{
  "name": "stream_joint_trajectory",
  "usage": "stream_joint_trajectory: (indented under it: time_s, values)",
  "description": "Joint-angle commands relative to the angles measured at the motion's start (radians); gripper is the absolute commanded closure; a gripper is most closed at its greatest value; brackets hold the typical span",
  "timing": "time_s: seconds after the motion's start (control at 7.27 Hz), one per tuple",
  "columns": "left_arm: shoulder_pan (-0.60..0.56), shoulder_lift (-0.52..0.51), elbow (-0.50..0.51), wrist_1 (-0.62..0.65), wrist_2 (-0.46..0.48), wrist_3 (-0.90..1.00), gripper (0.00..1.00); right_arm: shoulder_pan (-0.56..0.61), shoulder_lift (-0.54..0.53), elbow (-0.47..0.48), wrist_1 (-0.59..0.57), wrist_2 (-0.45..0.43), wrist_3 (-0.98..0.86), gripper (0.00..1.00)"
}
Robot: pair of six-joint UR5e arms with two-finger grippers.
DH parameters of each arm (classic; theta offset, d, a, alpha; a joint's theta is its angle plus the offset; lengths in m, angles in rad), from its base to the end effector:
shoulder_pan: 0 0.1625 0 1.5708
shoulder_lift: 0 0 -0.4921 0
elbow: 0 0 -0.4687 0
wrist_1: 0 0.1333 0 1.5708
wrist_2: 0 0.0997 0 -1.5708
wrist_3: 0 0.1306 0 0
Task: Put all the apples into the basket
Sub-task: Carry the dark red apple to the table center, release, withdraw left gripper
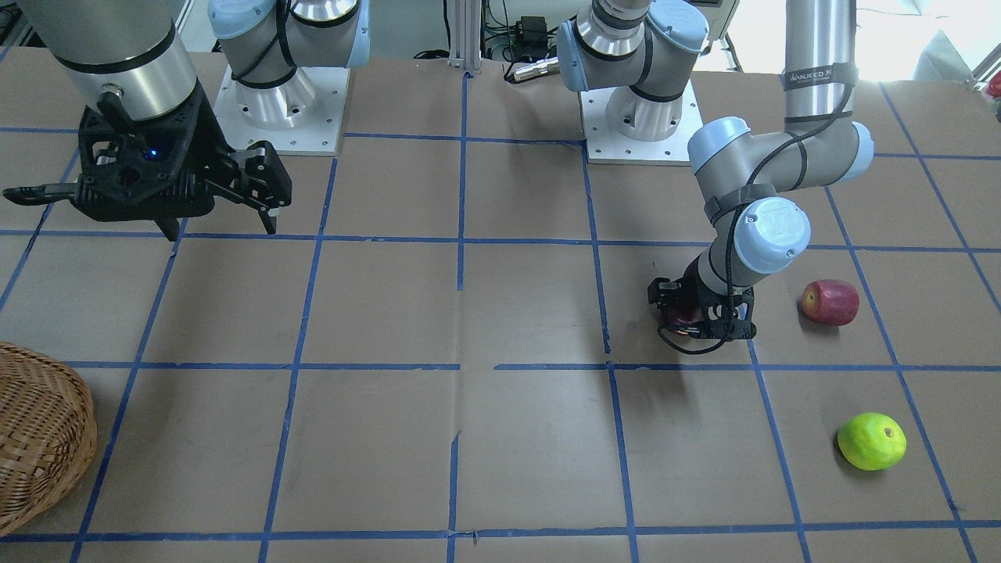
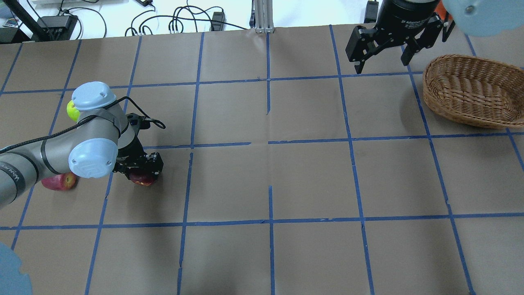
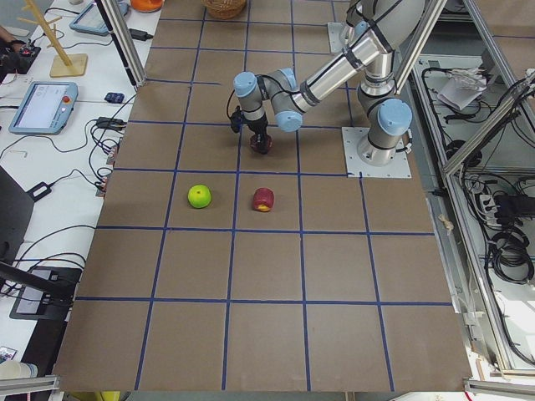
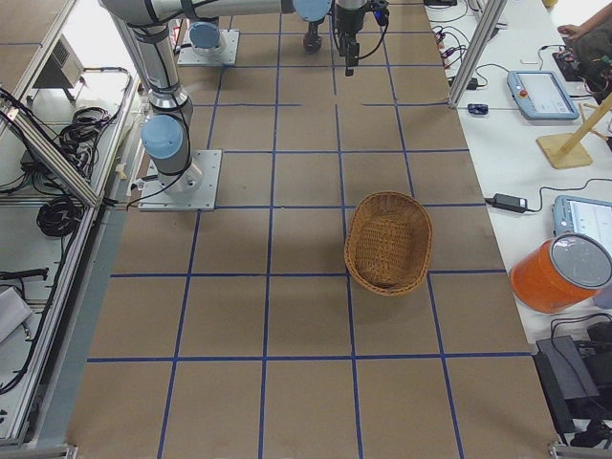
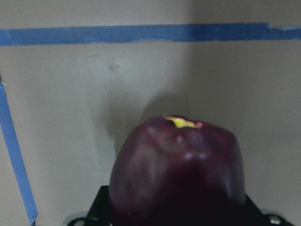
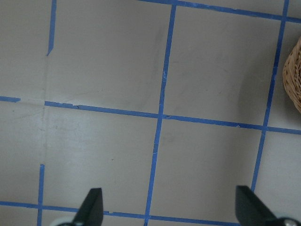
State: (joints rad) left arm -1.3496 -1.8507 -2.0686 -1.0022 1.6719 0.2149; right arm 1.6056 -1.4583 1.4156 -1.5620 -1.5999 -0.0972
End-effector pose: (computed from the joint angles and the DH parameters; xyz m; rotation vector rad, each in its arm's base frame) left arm 0.0014 -0.5536 0.1588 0.0066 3.0689 0.3480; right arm 0.1513 -0.6227 0.5444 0.2044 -3.1043 0.0513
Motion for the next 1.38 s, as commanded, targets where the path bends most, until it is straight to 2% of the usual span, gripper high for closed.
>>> stream_joint_trajectory:
  time_s: [0.0,0.14,0.28,0.41,0.55,0.83,0.96,1.1,1.24]
  values:
    - [0.003,0.013,0.075,-0.066,-0.076,-0.062,0.96,0.000,0.003,0.000,-0.001,0.000,-0.003,0.00]
    - [-0.029,-0.002,0.175,-0.243,-0.137,-0.210,1.00,0.000,0.003,0.000,0.000,-0.002,0.001,0.00]
    - [-0.114,-0.010,0.236,-0.272,-0.232,-0.356,1.00,-0.001,0.004,0.002,-0.001,-0.002,-0.003,0.00]
    - [-0.223,-0.022,0.266,-0.250,-0.309,-0.509,1.00,-0.004,0.004,0.003,0.002,-0.009,-0.004,0.00]
    - [-0.334,-0.059,0.271,-0.111,-0.411,-0.588,1.00,-0.004,0.003,-0.001,-0.007,-0.003,-0.004,0.00]
    - [-0.521,-0.170,0.263,0.166,-0.417,-0.748,0.98,-0.004,0.003,-0.003,-0.015,-0.008,0.001,0.00]
    - [-0.529,-0.209,0.265,0.189,-0.405,-0.759,0.97,-0.004,0.004,-0.004,-0.018,-0.002,0.001,0.00]
    - [-0.531,-0.225,0.265,0.192,-0.359,-0.761,0.01,-0.004,0.003,-0.007,-0.020,0.000,-0.003,0.00]
    - [-0.525,-0.197,0.277,0.177,-0.319,-0.750,0.00,-0.004,-0.002,-0.012,-0.015,0.000,-0.015,0.00]
